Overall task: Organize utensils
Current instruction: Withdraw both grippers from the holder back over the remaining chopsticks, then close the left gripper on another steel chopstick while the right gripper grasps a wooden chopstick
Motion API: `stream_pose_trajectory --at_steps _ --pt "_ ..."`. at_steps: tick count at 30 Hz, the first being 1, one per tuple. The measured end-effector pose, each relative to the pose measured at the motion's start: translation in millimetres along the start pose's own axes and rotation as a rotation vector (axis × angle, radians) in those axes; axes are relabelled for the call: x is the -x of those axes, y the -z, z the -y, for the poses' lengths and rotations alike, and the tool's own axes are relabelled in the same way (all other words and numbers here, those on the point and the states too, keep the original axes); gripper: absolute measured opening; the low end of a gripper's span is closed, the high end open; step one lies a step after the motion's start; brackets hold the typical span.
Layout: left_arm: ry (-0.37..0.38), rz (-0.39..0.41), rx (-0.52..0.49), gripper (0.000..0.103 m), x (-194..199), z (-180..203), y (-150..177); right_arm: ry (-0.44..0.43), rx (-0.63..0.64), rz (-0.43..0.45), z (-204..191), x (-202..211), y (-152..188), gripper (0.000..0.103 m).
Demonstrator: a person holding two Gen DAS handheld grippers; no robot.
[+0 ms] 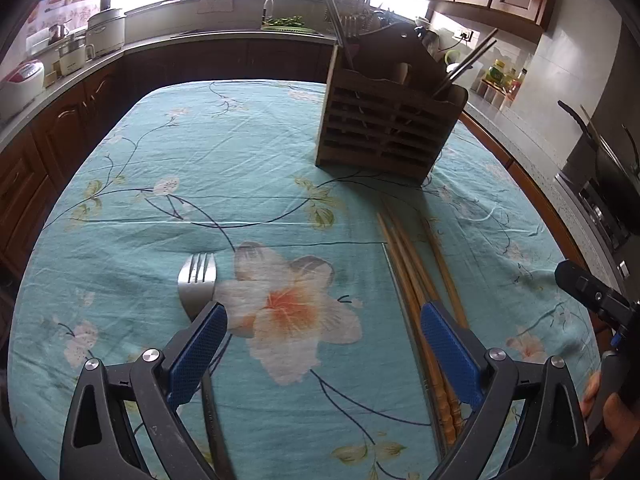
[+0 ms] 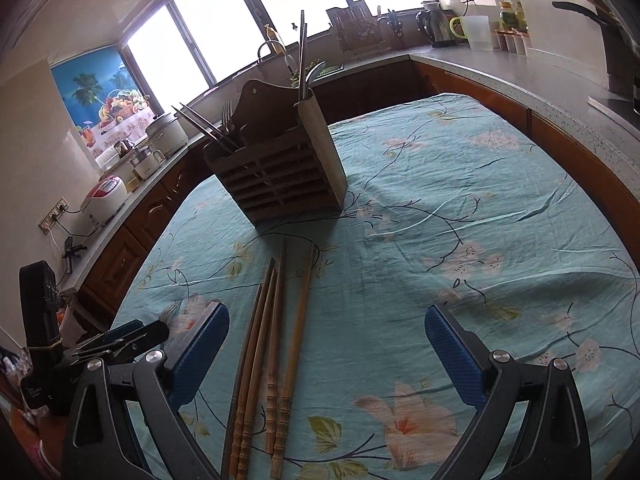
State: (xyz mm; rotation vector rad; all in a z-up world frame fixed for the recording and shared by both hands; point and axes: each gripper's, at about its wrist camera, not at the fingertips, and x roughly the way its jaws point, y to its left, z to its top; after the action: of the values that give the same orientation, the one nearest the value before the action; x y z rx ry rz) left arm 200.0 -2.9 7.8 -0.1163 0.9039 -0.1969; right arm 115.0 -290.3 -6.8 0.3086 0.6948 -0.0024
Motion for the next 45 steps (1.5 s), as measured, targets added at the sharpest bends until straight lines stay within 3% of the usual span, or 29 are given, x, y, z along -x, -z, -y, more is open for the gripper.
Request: stream_pose_trajectory --at_steps 7,11,22,27,34,37,42,45 --pt "-0.025 -0.067 -0.083 0.095 -46.5 30.5 -11.4 0.007 -0.040 0.014 13.2 -0.1 -4.1 0.099" --pt "-0.035 -0.117 -0.096 0.072 -70.4 34.0 -14.7 0.010 -0.039 0.012 15.9 -4.4 -8.0 0.099" --pt "-0.056 -0.106 -0.176 0.075 -70.4 25.1 -3.1 -0.021 0.041 -0.109 -9.6 -56.9 -11.4 0.062" --pt "-0.063 -0.110 -0.161 0.072 -56.5 4.7 -0.5 -0.013 0.106 -0.175 -23.0 -90.7 -16.3 0.040" --pt "-0.025 -0.103 -0.103 0.065 -52.4 -7.2 -4.4 0.044 0.206 -0.209 -38.6 -129.6 -26.1 0.027" --pt "-0.019 -0.085 -0.115 0.048 -57.7 -3.0 -8.3 0.065 0.239 -0.217 -44.0 -132.5 -25.2 0.013" --pt "0.036 -0.079 -0.177 0.020 -73.7 10.2 -14.6 0.075 0.257 -0.217 -37.5 -118.3 -14.8 0.008" --pt "0.121 -0.084 -0.219 0.017 -83.7 16.7 -18.4 0.079 0.241 -0.217 -26.9 -106.4 -10.0 0.008"
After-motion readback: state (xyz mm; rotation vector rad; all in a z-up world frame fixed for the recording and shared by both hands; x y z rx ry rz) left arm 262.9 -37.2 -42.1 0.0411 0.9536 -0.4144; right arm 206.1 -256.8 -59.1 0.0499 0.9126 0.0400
